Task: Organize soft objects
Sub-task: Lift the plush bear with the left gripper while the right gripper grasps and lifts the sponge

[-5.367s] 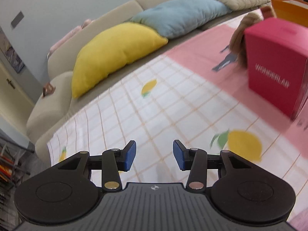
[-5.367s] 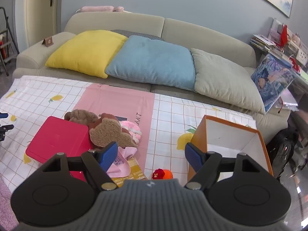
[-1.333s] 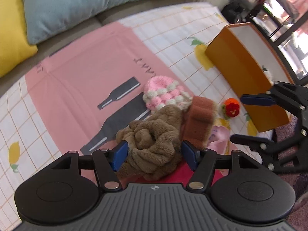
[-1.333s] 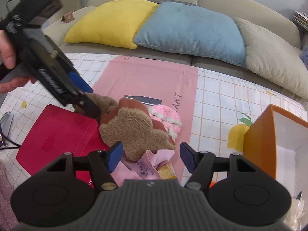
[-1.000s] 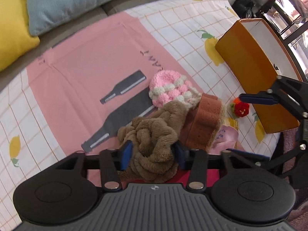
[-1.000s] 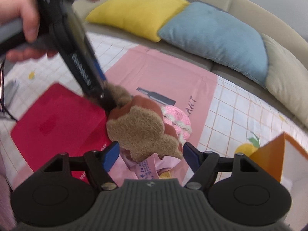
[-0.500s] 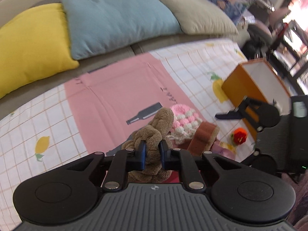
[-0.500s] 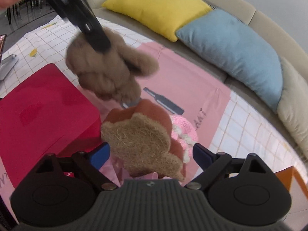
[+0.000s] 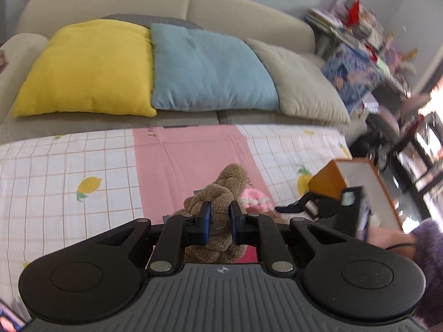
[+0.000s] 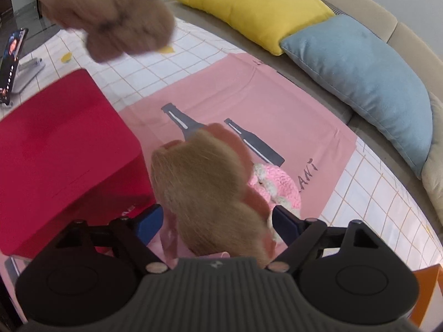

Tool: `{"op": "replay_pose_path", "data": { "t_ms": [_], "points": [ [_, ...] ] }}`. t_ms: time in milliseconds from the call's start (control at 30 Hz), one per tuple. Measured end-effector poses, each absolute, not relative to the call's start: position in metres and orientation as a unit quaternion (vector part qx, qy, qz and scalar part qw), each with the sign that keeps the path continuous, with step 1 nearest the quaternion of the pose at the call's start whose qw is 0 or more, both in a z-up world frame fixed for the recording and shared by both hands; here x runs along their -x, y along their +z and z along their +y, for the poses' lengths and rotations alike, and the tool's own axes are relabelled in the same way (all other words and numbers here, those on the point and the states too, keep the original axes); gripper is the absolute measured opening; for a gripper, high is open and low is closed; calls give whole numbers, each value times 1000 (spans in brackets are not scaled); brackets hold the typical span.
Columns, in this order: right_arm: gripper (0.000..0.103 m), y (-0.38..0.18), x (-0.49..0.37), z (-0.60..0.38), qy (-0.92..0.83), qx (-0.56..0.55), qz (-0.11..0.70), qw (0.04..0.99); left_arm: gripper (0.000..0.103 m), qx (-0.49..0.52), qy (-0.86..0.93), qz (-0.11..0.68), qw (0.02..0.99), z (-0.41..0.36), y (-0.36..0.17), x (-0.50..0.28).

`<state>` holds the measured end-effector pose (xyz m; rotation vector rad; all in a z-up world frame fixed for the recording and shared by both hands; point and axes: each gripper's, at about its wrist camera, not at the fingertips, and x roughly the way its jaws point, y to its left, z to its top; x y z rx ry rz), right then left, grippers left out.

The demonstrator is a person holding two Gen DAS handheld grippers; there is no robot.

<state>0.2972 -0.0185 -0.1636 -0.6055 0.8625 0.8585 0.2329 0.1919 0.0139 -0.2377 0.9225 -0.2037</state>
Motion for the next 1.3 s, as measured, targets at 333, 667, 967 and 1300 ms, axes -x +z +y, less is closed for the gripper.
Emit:
{"op": "replay_pose_path", "data": {
  "t_ms": [333,667,967,1300],
  "points": [
    [40,-175,-302,-19,389,250,410,786,8,152,-46,396,905,182,15,-199],
    [38,-94,-282,-47,363,166,372,838,8,153,-28,332,930,159,33,-166],
    [37,-44,-234,-99,328,87,359,870,8,134,-33,325,935,113,40,-143],
    [37,-37,-177,-185,270,9,375,887,7,139,-86,329,930,49,30,-137]
  ]
}}
